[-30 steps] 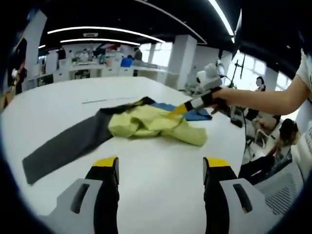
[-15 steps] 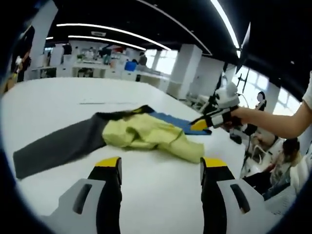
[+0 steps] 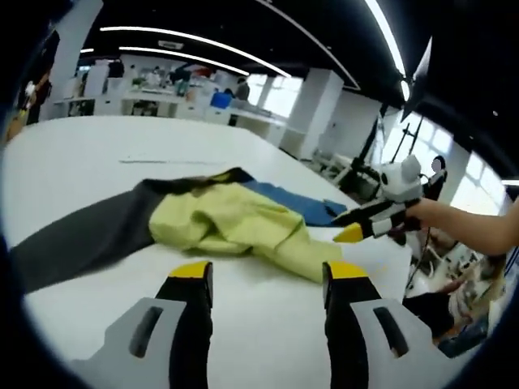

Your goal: Fold the garment on the visible template until the final outline fits inside the template.

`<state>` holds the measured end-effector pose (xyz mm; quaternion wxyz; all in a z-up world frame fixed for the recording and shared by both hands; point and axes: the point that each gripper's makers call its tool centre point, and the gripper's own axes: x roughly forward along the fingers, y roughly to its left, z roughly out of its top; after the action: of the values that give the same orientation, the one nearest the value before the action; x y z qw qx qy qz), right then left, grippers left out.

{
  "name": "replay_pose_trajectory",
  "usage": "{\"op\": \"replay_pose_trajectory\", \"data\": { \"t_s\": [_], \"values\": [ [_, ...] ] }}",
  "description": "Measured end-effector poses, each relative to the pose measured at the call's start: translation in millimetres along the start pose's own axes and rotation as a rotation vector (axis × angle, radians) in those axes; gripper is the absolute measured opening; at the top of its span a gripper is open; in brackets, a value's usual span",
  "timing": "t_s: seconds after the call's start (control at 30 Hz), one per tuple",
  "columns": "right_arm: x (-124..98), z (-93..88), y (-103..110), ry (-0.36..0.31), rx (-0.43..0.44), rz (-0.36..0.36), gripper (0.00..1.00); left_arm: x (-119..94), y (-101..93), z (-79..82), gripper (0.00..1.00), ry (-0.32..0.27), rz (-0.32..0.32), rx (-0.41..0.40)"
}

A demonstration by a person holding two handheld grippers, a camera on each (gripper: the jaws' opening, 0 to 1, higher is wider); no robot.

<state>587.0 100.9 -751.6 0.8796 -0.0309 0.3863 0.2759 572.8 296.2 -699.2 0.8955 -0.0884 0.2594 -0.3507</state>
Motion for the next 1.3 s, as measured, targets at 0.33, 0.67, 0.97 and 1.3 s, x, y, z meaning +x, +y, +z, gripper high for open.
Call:
{"op": "replay_pose_trajectory", "data": {
  "t_s": [0.33, 0.67, 0.97, 1.3],
  "values": [
    [1.0, -20.7, -2.1, 0.028, -0.024, -0.014, 0.4, 30.3, -0.8, -4.1, 0.45, 0.037, 0.001, -0.103],
    [2.8, -32.5, -7.4, 0.037, -0.042, -0.057, 0.32, 58.1, 4.6, -2.5, 0.39, 0.059, 0.031, -0.175],
    [9.1, -36.0, -1.7, 0.037, -0.054, -0.056, 0.29, 77.8, 7.1, -13.7, 0.32, 0.096, 0.051, -0.283],
    [19.9, -32.9, -5.0, 0.029, -0.048, -0.11, 0.2, 87.4, 10.8, -26.3, 0.14, 0.149, 0.093, -0.347]
  ]
}}
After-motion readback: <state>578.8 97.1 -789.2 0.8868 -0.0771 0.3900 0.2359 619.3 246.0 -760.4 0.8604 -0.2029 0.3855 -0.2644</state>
